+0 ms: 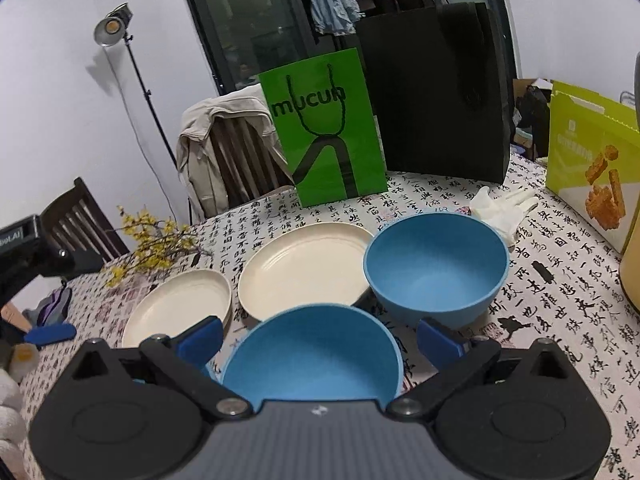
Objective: Organize plates and bowls
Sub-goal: 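Move both grippers toward the larger cream plate beside the yellow flowers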
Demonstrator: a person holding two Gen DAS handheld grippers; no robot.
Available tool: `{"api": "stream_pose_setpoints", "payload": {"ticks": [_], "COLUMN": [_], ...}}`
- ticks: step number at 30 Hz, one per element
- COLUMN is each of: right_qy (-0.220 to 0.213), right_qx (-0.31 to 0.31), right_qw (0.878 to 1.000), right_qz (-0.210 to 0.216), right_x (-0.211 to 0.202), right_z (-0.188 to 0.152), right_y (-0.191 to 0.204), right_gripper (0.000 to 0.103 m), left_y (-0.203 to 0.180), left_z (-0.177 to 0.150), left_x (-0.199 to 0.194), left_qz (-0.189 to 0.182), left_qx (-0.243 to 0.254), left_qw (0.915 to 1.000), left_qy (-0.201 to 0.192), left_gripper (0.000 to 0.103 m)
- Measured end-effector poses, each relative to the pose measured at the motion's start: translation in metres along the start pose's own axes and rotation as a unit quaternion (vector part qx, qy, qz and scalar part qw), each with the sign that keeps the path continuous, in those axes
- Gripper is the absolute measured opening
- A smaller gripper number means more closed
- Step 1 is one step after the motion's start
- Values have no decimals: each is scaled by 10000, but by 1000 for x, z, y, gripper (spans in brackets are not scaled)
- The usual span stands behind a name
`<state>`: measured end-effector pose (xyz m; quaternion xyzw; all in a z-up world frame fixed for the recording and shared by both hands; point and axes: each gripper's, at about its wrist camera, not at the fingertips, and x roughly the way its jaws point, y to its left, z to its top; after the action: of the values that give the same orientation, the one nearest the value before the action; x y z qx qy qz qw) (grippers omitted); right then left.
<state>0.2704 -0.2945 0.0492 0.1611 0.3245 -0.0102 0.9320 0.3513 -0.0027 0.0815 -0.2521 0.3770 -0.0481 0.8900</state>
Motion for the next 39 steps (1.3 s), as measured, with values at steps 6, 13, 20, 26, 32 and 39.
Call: {"api": "stream_pose_setpoints", "payload": {"ticks": [6,13,20,26,32,39], "right_qy": [124,164,144,162,249,374], "right_qx": [-117,-189,-125,-127,-194,-293], "right_qw": [9998,9996,9998,9998,9994,9984], "right_qz": [-92,-114,-41,32,131,291], "right_x": [19,35,44,50,62,74], "right_z": [10,13,20,26,31,34], "right_y": [13,24,27,27,36,59], "right_gripper": [103,103,103,103,103,103], "left_y": [20,39,42,45,50,52], "left_z": [13,19,19,19,23,35], "left_x": [20,42,50,55,56,47], "left_qz": [-14,15,170,312,364,516], "left_qx": [-294,-391,-374,-394,-453,-389], "left_qw": [9996,9988,9986,9981,9978,9977], "left_qy": [49,279,334,353,322,210], "left_gripper": [103,103,103,103,103,103]}}
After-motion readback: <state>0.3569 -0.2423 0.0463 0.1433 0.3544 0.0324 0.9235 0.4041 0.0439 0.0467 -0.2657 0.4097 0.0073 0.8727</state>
